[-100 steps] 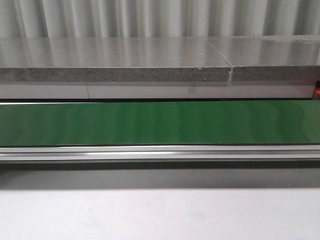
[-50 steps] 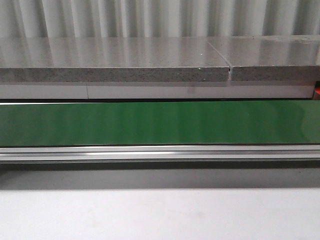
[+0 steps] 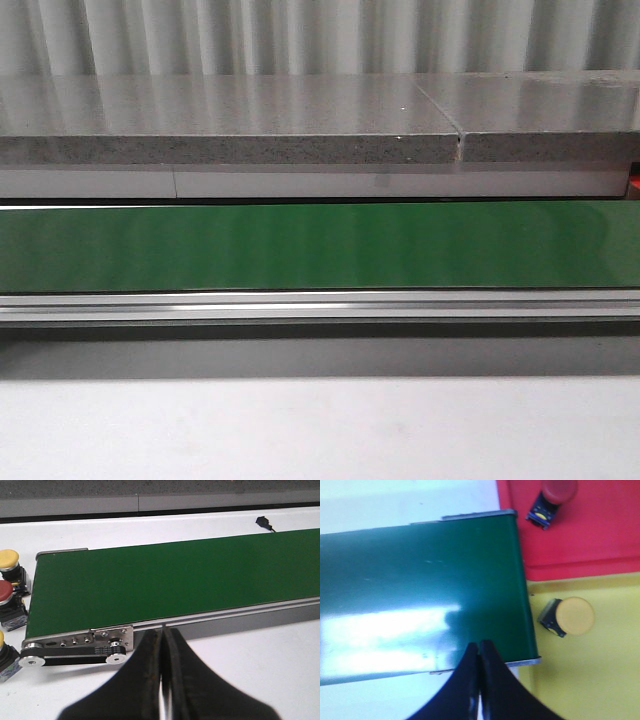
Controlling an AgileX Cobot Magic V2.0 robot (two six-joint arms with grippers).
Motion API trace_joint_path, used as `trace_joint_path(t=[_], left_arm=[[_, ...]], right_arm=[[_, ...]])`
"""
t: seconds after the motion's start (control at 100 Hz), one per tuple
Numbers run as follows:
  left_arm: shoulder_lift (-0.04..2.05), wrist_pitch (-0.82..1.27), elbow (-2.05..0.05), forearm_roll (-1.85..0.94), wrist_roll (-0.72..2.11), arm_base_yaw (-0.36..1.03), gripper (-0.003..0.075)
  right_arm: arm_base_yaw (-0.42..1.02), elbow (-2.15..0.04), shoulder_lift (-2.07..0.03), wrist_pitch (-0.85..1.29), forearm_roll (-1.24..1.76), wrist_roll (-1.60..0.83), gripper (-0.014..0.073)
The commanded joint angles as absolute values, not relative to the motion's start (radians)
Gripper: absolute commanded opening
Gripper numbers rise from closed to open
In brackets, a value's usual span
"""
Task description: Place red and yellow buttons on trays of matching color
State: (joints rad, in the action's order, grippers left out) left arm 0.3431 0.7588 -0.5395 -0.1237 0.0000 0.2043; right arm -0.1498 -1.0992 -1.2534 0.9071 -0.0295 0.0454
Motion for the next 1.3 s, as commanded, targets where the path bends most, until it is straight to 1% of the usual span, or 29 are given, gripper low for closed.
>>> trace_joint_path(t=[0.0, 0.15, 0.33, 0.69, 0.95, 1.29], left_arm=[[0.353, 0.680, -0.565, -0.133, -0.006, 0.212, -0.0020], [0.353, 0.680, -0.565, -0.133, -0.006, 0.212, -0.0020], [0.353, 0.680, -0.565, -0.133, -0.006, 0.212, -0.0020], [0.353, 0.680, -0.565, -0.133, -0.006, 0.212, -0.0020], [0.353, 0.680, -0.565, -0.133, -0.006, 0.212, -0.0020], [0.353, 0.680, -0.565, -0.133, -0.006, 0.212, -0.0020]], right_arm=[[-0.093, -1.122, -1.186, 0.880, -0.032, 0.035, -0.0067], [-0.008, -1.097, -1.116, 0.859, -0.036, 0.035, -0.0067], [0.039, -0.974, -0.994, 0.758, -0.035, 0.035, -0.0067], [0.043, -0.709, -0.707, 0.555, -0.034, 0.035, -0.0067], [0.043, -0.522, -0.522, 0.305, -0.018, 0.035, -0.0067], [0.043, -0.413, -0.303, 0.292, -0.006, 0.035, -0.0067]])
